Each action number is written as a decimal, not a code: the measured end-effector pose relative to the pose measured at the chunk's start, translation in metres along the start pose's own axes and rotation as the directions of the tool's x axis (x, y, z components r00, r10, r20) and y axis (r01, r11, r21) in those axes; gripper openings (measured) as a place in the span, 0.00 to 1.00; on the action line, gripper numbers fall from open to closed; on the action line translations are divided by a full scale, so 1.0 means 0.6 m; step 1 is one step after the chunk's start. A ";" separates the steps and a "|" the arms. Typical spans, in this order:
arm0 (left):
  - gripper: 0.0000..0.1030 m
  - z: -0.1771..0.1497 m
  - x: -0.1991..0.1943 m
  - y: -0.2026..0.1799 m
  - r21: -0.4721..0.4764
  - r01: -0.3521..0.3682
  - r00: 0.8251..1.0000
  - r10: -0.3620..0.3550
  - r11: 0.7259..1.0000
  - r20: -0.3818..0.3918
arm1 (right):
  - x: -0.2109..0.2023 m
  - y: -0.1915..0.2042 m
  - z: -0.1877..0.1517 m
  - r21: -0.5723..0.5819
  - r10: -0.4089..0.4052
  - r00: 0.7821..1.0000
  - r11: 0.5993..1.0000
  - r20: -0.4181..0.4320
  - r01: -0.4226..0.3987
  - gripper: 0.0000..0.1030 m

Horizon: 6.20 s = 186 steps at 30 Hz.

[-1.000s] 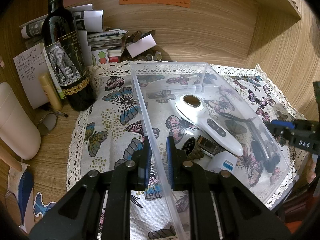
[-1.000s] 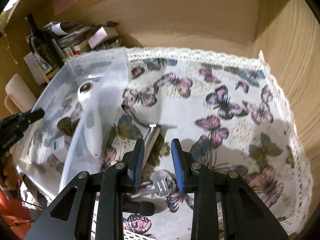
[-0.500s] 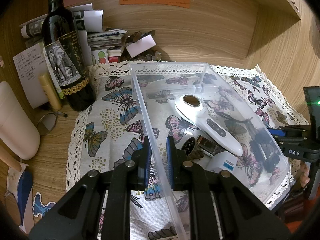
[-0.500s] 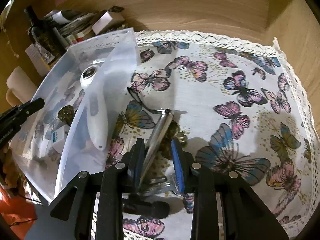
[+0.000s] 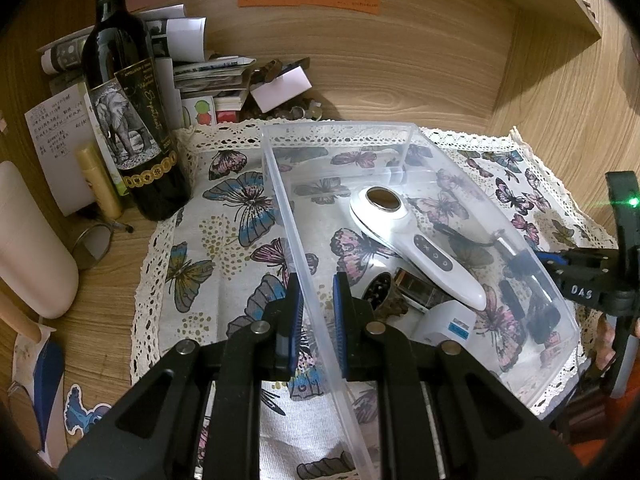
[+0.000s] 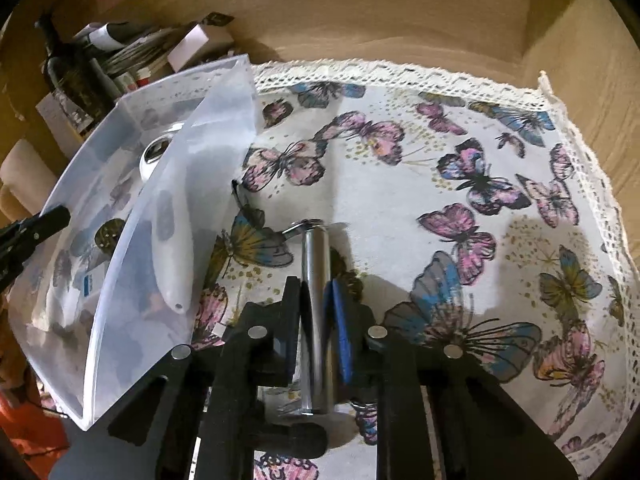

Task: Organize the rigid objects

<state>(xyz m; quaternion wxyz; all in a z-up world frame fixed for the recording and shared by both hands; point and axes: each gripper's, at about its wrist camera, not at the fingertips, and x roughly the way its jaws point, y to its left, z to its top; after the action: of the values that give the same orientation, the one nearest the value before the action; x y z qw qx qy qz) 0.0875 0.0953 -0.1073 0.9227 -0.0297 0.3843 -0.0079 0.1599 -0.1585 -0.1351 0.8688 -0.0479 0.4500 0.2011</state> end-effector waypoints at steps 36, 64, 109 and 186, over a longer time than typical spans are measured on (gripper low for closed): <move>0.13 -0.001 0.000 0.002 0.000 0.005 1.000 -0.005 1.000 0.002 | -0.097 0.143 0.087 -0.194 0.184 0.959 0.971 0.217 -0.143 0.14; 0.13 -0.002 0.001 0.004 0.002 0.006 1.000 -0.006 1.000 0.004 | -0.074 0.146 0.087 -0.222 0.143 0.982 0.968 0.127 -0.112 0.14; 0.13 -0.006 -0.002 -0.001 0.019 -0.004 1.000 0.004 1.000 0.007 | -0.061 0.042 -0.096 0.038 0.000 1.000 0.999 -0.015 0.001 0.56; 0.13 -0.004 -0.001 -0.005 0.016 -0.011 1.000 0.011 1.000 0.004 | -0.066 0.029 -0.010 -0.100 -0.017 0.998 0.995 0.060 0.023 0.54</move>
<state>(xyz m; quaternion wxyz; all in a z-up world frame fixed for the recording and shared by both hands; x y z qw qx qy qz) 0.0855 0.0924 -0.1087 0.9237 -0.0199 0.3825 -0.0057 0.1281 -0.1564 -0.1050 0.8801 -0.0902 0.4129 0.2164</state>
